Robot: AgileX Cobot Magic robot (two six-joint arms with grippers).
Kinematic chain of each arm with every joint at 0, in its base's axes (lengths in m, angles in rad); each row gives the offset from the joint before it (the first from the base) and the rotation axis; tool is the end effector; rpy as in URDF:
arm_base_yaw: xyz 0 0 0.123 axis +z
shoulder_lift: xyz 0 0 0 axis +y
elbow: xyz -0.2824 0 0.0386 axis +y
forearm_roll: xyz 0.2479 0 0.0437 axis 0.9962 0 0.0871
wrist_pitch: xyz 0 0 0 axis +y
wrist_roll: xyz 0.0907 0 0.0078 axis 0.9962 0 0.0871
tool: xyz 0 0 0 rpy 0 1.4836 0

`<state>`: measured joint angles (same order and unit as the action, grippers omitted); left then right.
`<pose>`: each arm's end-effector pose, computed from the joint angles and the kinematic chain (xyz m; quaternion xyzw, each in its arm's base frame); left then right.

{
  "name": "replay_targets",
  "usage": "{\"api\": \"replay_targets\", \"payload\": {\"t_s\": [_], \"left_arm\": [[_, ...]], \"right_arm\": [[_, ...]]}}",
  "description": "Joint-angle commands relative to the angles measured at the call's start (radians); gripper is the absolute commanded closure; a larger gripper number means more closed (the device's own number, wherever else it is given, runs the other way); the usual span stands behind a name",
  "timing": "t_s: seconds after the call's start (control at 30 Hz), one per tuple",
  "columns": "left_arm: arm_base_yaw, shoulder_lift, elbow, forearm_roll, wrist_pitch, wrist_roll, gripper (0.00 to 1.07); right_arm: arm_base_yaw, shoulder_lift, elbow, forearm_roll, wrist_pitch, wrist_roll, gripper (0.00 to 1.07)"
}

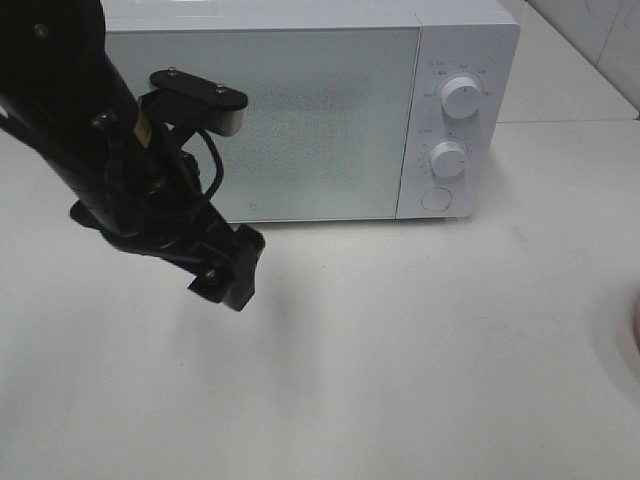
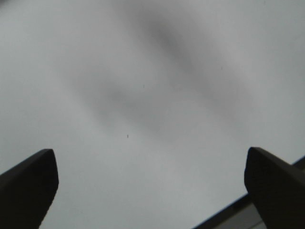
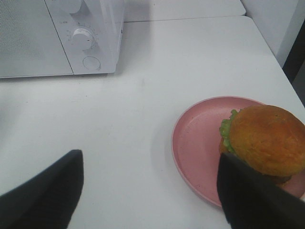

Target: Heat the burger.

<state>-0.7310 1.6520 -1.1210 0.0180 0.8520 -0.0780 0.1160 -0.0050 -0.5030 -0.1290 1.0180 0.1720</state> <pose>0.2405 -0.2140 0.2258 0.3224 0.9366 -0.0470 0.1290 -0.0035 -0.0104 0.2820 0.0248 0.8376 0.0140 0.5455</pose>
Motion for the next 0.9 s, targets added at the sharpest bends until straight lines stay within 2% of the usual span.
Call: {"api": "replay_targets", "payload": {"t_s": [0.03,0.07,0.13,0.17,0.2,0.27,0.3,0.37,0.4,0.47,0.5,0.53,0.57,0.6,0.67,0.77,0.8,0.87,0.9], "left_arm": [[-0.003,-0.037,0.005,-0.012,0.105,-0.003,0.05],[0.011,-0.065,0.018,-0.012,0.126,-0.023,0.05],[0.020,-0.077,0.025,-0.018,0.135,-0.031,0.05],[0.062,-0.106,0.044,-0.018,0.158,-0.038,0.05],[0.062,-0.106,0.044,-0.018,0.158,-0.038,0.05],[0.149,-0.167,0.086,-0.018,0.175,-0.038,0.06],[0.149,-0.167,0.086,-0.018,0.175,-0.038,0.06],[0.259,-0.242,0.143,-0.023,0.177,-0.037,0.06],[0.259,-0.242,0.143,-0.023,0.177,-0.037,0.06],[0.399,-0.324,0.211,-0.038,0.187,-0.018,0.06],[0.399,-0.324,0.211,-0.038,0.187,-0.018,0.06],[0.481,-0.379,0.251,-0.039,0.197,-0.001,0.06],[0.525,-0.411,0.273,-0.039,0.202,0.011,0.06],[0.525,-0.411,0.273,-0.039,0.202,0.011,0.06],[0.656,-0.544,0.341,-0.039,0.214,0.044,0.06],[0.684,-0.582,0.359,-0.039,0.220,0.056,0.06],[0.727,-0.651,0.394,-0.037,0.224,0.078,0.06],[0.739,-0.691,0.409,-0.037,0.224,0.090,0.06],[0.756,-0.771,0.447,-0.036,0.224,0.102,0.06]], "right_arm": [[-0.006,-0.026,0.002,0.004,-0.009,-0.007,0.32],[-0.006,-0.026,0.002,0.004,-0.009,-0.007,0.32],[-0.006,-0.026,0.002,0.004,-0.009,-0.007,0.32],[-0.006,-0.026,0.002,0.004,-0.009,-0.007,0.32],[-0.006,-0.026,0.002,0.004,-0.009,-0.007,0.32],[-0.006,-0.026,0.002,0.004,-0.009,-0.007,0.32],[-0.006,-0.026,0.002,0.004,-0.009,-0.007,0.32],[-0.006,-0.026,0.002,0.004,-0.009,-0.007,0.32],[-0.006,-0.026,0.002,0.004,-0.009,-0.007,0.32],[-0.006,-0.026,0.002,0.004,-0.009,-0.007,0.32],[-0.006,-0.026,0.002,0.004,-0.009,-0.007,0.32],[-0.006,-0.026,0.002,0.004,-0.009,-0.007,0.32],[-0.006,-0.026,0.002,0.004,-0.009,-0.007,0.32],[-0.006,-0.026,0.002,0.004,-0.009,-0.007,0.32],[-0.006,-0.026,0.002,0.004,-0.009,-0.007,0.32],[-0.006,-0.026,0.002,0.004,-0.009,-0.007,0.32],[-0.006,-0.026,0.002,0.004,-0.009,-0.007,0.32],[-0.006,-0.026,0.002,0.004,-0.009,-0.007,0.32],[-0.006,-0.026,0.002,0.004,-0.009,-0.007,0.32]]}}
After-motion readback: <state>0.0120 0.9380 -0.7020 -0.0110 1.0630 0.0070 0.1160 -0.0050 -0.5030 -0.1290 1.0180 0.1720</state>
